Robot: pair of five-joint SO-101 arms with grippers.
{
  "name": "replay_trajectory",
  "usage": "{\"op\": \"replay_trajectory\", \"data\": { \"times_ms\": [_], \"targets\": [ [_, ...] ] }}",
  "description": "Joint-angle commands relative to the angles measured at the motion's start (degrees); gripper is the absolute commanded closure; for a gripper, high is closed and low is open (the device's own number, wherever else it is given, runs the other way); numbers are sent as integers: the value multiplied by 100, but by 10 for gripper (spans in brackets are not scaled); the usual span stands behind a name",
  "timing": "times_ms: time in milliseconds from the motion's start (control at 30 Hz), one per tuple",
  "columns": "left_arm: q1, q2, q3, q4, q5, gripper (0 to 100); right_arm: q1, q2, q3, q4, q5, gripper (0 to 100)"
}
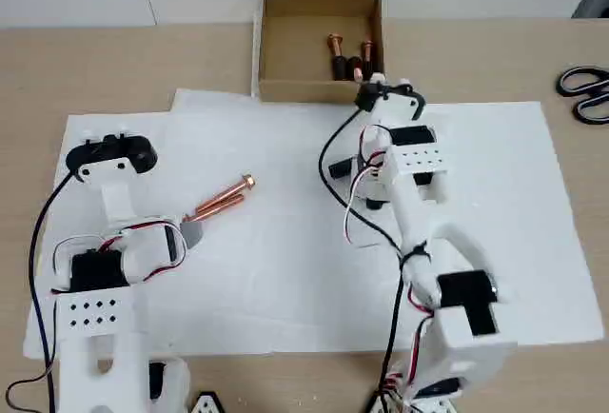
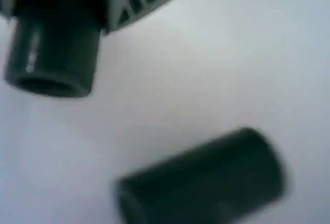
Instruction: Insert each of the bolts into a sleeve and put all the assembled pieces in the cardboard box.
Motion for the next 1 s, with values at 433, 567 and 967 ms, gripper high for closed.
{"op": "replay_trajectory", "data": {
  "times_ms": [433,567,967],
  "targets": [
    [-9,-70,-4,-114,-44,727,400,716,-571,831,1011,876],
    [-9,-70,-4,-114,-44,727,382,752,-668,875,1011,877],
    [-9,-70,-4,-105,-44,727,242,769,-826,629,993,877]
  ]
}}
